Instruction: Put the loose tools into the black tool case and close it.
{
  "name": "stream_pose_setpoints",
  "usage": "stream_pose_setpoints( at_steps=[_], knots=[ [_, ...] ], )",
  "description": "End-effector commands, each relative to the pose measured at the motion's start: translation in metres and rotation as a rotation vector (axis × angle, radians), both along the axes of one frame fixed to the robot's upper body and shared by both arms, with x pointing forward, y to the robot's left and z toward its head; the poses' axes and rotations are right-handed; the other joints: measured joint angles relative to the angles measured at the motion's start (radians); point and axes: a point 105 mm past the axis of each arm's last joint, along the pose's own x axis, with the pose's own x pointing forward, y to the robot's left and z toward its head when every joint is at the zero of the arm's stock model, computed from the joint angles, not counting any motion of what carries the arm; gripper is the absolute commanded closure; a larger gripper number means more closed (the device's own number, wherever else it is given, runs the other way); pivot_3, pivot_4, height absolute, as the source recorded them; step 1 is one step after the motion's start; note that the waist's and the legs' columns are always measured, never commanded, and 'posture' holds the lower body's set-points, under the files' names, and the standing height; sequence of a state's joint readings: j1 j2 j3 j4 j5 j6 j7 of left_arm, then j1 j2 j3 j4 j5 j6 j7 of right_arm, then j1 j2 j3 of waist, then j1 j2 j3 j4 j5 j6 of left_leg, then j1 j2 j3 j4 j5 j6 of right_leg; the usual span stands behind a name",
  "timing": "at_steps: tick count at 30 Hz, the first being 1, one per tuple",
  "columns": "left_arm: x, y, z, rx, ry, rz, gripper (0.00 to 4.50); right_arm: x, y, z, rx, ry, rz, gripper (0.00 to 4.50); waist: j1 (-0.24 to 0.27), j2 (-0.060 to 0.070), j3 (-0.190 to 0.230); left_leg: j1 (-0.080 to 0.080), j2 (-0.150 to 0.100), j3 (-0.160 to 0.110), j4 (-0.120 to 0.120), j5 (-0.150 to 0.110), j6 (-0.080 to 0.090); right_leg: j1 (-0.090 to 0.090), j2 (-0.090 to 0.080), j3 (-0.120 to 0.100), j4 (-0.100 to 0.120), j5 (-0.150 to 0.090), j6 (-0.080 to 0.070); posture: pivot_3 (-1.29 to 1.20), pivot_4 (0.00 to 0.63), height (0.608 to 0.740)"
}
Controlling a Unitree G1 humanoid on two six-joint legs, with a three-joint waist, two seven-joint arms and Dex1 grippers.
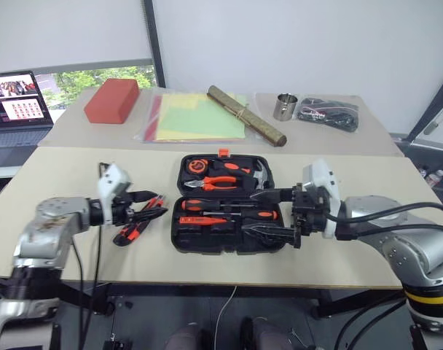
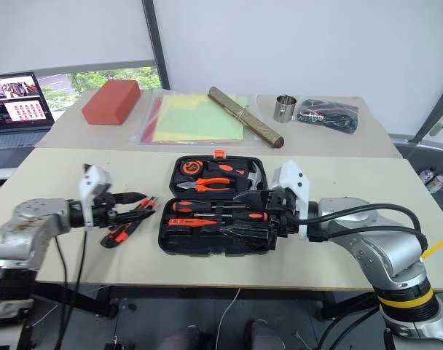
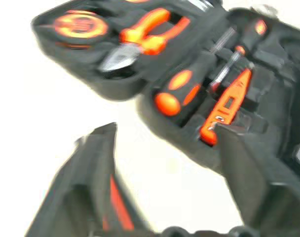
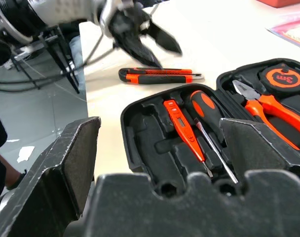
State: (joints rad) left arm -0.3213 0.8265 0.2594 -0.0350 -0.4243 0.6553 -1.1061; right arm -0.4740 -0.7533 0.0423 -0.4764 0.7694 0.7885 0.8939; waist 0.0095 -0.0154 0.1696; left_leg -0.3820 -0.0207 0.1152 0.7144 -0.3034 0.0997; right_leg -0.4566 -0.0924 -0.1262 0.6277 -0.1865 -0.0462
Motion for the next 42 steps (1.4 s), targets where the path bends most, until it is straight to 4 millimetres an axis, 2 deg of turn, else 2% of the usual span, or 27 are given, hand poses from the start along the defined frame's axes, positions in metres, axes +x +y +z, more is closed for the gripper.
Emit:
stream_pose_setpoints(
  at_steps=[1, 4, 5, 7, 9, 11, 14, 19, 22, 25, 27, 29, 30, 31, 32, 33, 34, 36, 39, 42],
  knots=[
    [-0.03, 0.038, 0.014, 0.057, -0.005, 0.143, 0.04, -0.007, 0.005, 0.014, 0.002, -0.07, 0.079, 0.0, -0.014, 0.0, 0.0, 0.001, 0.0, 0.0, -0.001, 0.0, 0.0, 0.0, 0.0, 0.0, 0.0, 0.0, 0.0, 0.0, 0.15, 0.737],
    [-0.053, 0.061, 0.001, 0.13, 0.057, 0.236, 0.04, -0.009, 0.008, 0.016, -0.009, -0.082, 0.125, 0.0, -0.018, 0.001, 0.001, 0.003, 0.0, 0.001, -0.003, 0.0, -0.001, 0.0, 0.0, 0.0, 0.0, -0.002, 0.0, 0.0, 0.15, 0.737],
    [-0.06, 0.067, -0.004, 0.148, 0.081, 0.26, 0.04, -0.009, 0.01, 0.016, -0.013, -0.089, 0.136, 0.0, -0.016, 0.001, 0.001, 0.003, 0.0, 0.001, -0.003, -0.004, -0.007, 0.001, 0.0, 0.0, 0.0, -0.003, 0.001, 0.0, 0.15, 0.737],
    [-0.07, 0.069, -0.014, 0.178, 0.136, 0.281, 0.04, -0.008, 0.013, 0.017, -0.013, -0.096, 0.151, 0.0, -0.009, 0.001, 0.001, 0.003, 0.0, 0.001, -0.003, -0.005, -0.009, 0.001, 0.0, 0.0, 0.0, -0.003, 0.002, 0.0, 0.15, 0.737],
    [-0.072, 0.065, -0.018, 0.198, 0.161, 0.284, 0.04, -0.007, 0.014, 0.017, -0.01, -0.096, 0.159, 0.0, 0.002, 0.001, 0.001, 0.003, 0.0, 0.001, -0.003, -0.005, -0.011, 0.001, -0.001, 0.0, 0.0, -0.004, 0.004, 0.0, 0.15, 0.737],
    [-0.067, 0.059, -0.018, 0.207, 0.17, 0.278, 0.04, -0.006, 0.016, 0.016, -0.01, -0.097, 0.164, 0.0, 0.011, 0.001, 0.001, 0.003, -0.001, 0.0, -0.003, -0.006, -0.011, 0.001, -0.001, 0.0, 0.0, -0.004, 0.004, 0.0, 0.15, 0.737],
    [-0.045, 0.046, -0.019, 0.24, 0.207, 0.297, 0.04, -0.007, 0.019, 0.014, -0.006, -0.093, 0.165, 0.0, 0.024, 0.001, 0.001, 0.003, -0.002, 0.0, -0.003, -0.006, -0.011, 0.001, -0.003, 0.0, 0.001, -0.003, 0.004, 0.0, 0.15, 0.737],
    [-0.021, 0.033, -0.025, 0.284, 0.272, 0.287, 0.04, -0.01, 0.02, 0.011, -0.004, -0.092, 0.159, 0.0, 0.017, 0.001, 0.001, 0.003, -0.003, 0.001, -0.002, -0.006, -0.011, 0.001, -0.002, 0.001, 0.002, 0.0, 0.0, 0.0, 0.15, 0.737],
    [-0.008, 0.024, -0.037, 0.334, 0.325, 0.264, 0.04, -0.01, 0.02, 0.01, 0.001, -0.102, 0.128, 0.0, 0.004, 0.001, 0.001, 0.003, -0.002, 0.001, -0.003, -0.005, -0.011, 0.0, 0.0, 0.001, 0.002, 0.0, -0.001, 0.0, 0.15, 0.737],
    [-0.004, 0.029, -0.053, 0.429, 0.348, 0.261, 0.04, -0.011, 0.02, 0.009, 0.003, -0.11, 0.111, 0.0, -0.002, 0.001, 0.001, 0.003, -0.002, 0.001, -0.004, -0.005, -0.011, 0.0, 0.001, 0.0, 0.002, -0.001, -0.001, 0.0, 0.15, 0.737],
    [0.001, 0.033, -0.058, 0.473, 0.319, 0.249, 0.57, -0.012, 0.02, 0.008, 0.003, -0.114, 0.098, 0.0, -0.003, 0.002, 0.001, 0.005, -0.002, 0.002, -0.004, -0.005, -0.011, 0.001, 0.001, 0.001, 0.002, -0.001, -0.002, 0.0, 0.15, 0.737],
    [0.002, 0.031, -0.059, 0.431, 0.331, 0.246, 1.1, -0.012, 0.019, 0.008, 0.005, -0.113, 0.086, 0.0, -0.002, 0.002, 0.001, 0.007, -0.002, 0.003, -0.004, -0.005, -0.012, 0.002, 0.0, 0.002, 0.002, -0.003, 0.0, 0.0, 0.15, 0.737],
    [0.004, 0.032, -0.058, 0.416, 0.329, 0.25, 1.56, -0.013, 0.018, 0.008, 0.007, -0.108, 0.08, 0.0, -0.001, 0.002, 0.001, 0.007, -0.001, 0.003, -0.004, -0.004, -0.013, 0.002, 0.0, 0.002, 0.002, -0.004, 0.003, 0.0, 0.15, 0.737],
    [0.005, 0.033, -0.057, 0.4, 0.333, 0.259, 1.96, -0.013, 0.017, 0.007, 0.009, -0.099, 0.076, 0.0, -0.001, 0.002, 0.001, 0.007, -0.001, 0.003, -0.004, -0.004, -0.014, 0.002, 0.0, 0.002, 0.002, -0.005, 0.005, 0.0, 0.15, 0.737],
    [0.006, 0.035, -0.055, 0.393, 0.325, 0.265, 2.16, -0.014, 0.016, 0.007, 0.01, -0.088, 0.075, 0.0, 0.0, 0.002, 0.001, 0.007, -0.001, 0.003, -0.004, -0.004, -0.014, 0.002, 0.0, 0.003, 0.002, -0.005, 0.005, 0.0, 0.15, 0.737],
    [0.009, 0.038, -0.05, 0.389, 0.302, 0.271, 2.62, -0.016, 0.015, 0.007, 0.012, -0.074, 0.079, 0.0, 0.001, 0.002, 0.001, 0.007, 0.0, 0.003, -0.004, -0.004, -0.014, 0.002, 0.0, 0.003, 0.003, -0.005, 0.005, 0.0, 0.15, 0.737],
    [0.011, 0.04, -0.047, 0.387, 0.286, 0.274, 2.72, -0.018, 0.014, 0.006, 0.012, -0.065, 0.082, 0.0, 0.001, 0.002, 0.001, 0.007, 0.0, 0.003, -0.004, -0.004, -0.014, 0.002, 0.0, 0.003, 0.003, -0.005, 0.005, 0.0, 0.15, 0.737],
    [0.02, 0.035, -0.02, 0.333, 0.171, 0.222, 2.72, -0.023, 0.01, 0.006, 0.01, -0.04, 0.094, 0.0, 0.001, 0.002, 0.001, 0.007, 0.0, 0.003, -0.004, -0.004, -0.014, 0.001, 0.0, 0.003, 0.003, -0.005, 0.005, 0.0, 0.15, 0.737],
    [0.021, 0.01, 0.032, 0.275, -0.021, 0.017, 2.72, -0.028, 0.004, 0.003, -0.006, -0.009, 0.098, 0.0, 0.005, -0.001, 0.002, 0.004, 0.001, 0.003, -0.003, -0.004, -0.014, -0.001, 0.0, 0.002, 0.004, -0.001, -0.002, 0.0, 0.15, 0.737],
    [0.006, -0.017, 0.053, 0.256, -0.047, -0.206, 2.72, -0.03, -0.002, 0.0, -0.032, -0.011, 0.082, 0.0, 0.006, -0.002, 0.002, 0.0, 0.0, 0.0, -0.001, -0.004, -0.014, -0.001, -0.001, -0.001, 0.002, -0.001, -0.003, 0.0, 0.15, 0.737]
  ],
)
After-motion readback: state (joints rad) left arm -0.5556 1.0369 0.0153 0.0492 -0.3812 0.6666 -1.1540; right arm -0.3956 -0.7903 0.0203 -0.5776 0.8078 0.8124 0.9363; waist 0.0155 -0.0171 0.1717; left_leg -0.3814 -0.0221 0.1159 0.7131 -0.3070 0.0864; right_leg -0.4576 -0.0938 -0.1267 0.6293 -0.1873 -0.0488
